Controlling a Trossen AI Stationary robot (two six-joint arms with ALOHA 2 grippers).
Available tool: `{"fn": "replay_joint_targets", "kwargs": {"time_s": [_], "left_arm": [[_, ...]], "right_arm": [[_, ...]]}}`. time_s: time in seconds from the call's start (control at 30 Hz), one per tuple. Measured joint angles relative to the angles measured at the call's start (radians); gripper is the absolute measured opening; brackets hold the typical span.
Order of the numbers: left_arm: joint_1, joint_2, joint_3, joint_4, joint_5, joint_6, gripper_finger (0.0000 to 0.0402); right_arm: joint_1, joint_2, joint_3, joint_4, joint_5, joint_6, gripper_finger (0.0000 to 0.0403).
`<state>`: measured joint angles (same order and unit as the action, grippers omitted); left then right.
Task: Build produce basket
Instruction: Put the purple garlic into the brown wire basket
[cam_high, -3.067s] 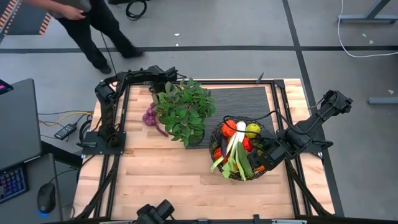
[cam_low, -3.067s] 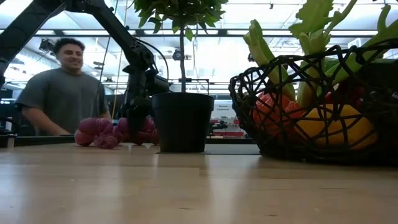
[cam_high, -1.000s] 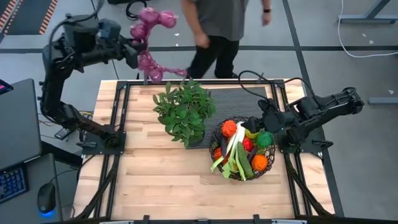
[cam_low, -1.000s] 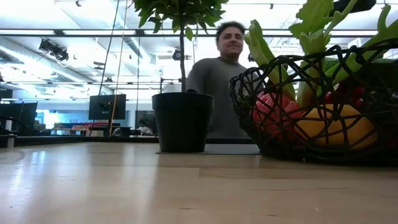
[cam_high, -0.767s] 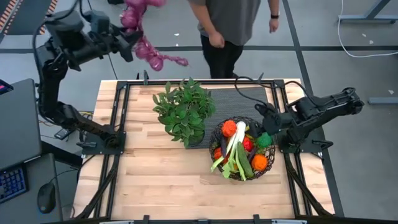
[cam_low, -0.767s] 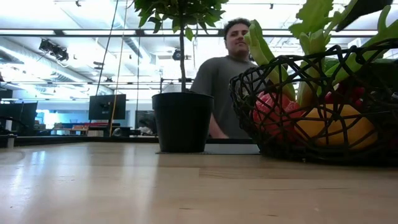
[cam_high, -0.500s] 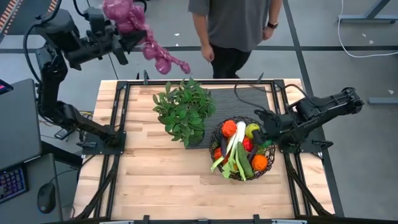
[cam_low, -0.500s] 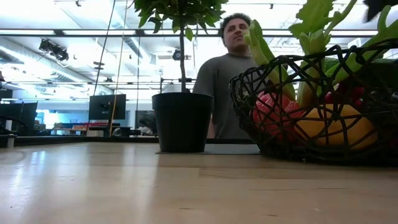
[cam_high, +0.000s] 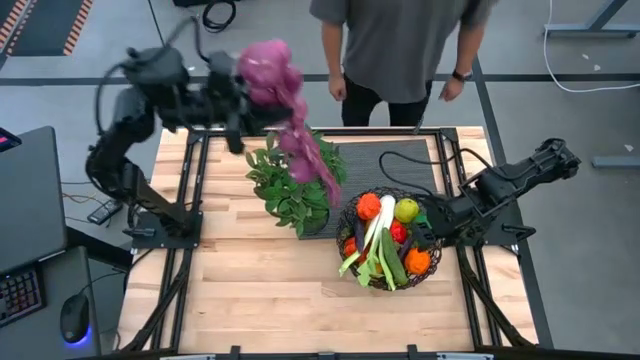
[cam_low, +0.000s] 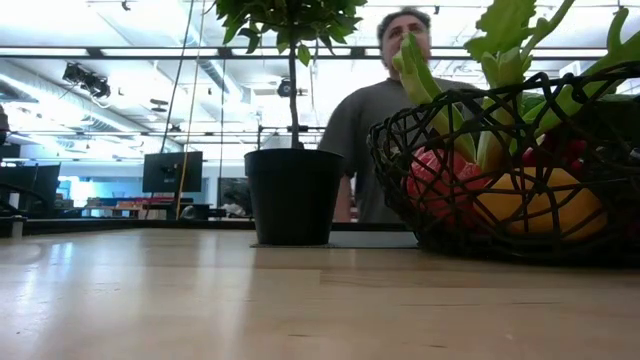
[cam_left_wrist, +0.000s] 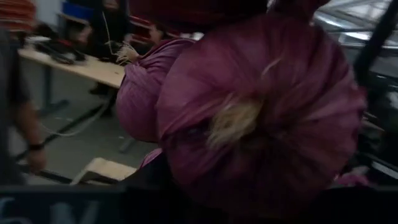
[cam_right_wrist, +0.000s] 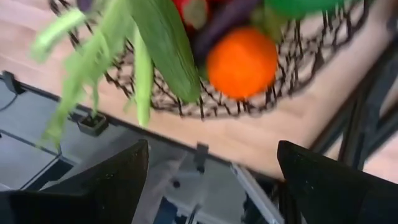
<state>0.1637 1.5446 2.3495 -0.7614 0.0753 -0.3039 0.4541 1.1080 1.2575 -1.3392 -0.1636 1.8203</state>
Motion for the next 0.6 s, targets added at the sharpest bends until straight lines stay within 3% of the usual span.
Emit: {"fn": "replay_joint_targets", "kwargs": {"time_s": [0.3,0.6], "left_arm": [[-0.128,0.146,-0.001,0.022,-0.001,-0.047,0.0157],[-0.153,0.272,-0.001,0.010,-0.002,-0.056,0.0158]], "right_arm": [[0.154,0.000,0.000,0.084,-0.059,0.218,0.0358],[0.326,0.002,0.000,0.182,-0.051,0.423,0.0358]]}}
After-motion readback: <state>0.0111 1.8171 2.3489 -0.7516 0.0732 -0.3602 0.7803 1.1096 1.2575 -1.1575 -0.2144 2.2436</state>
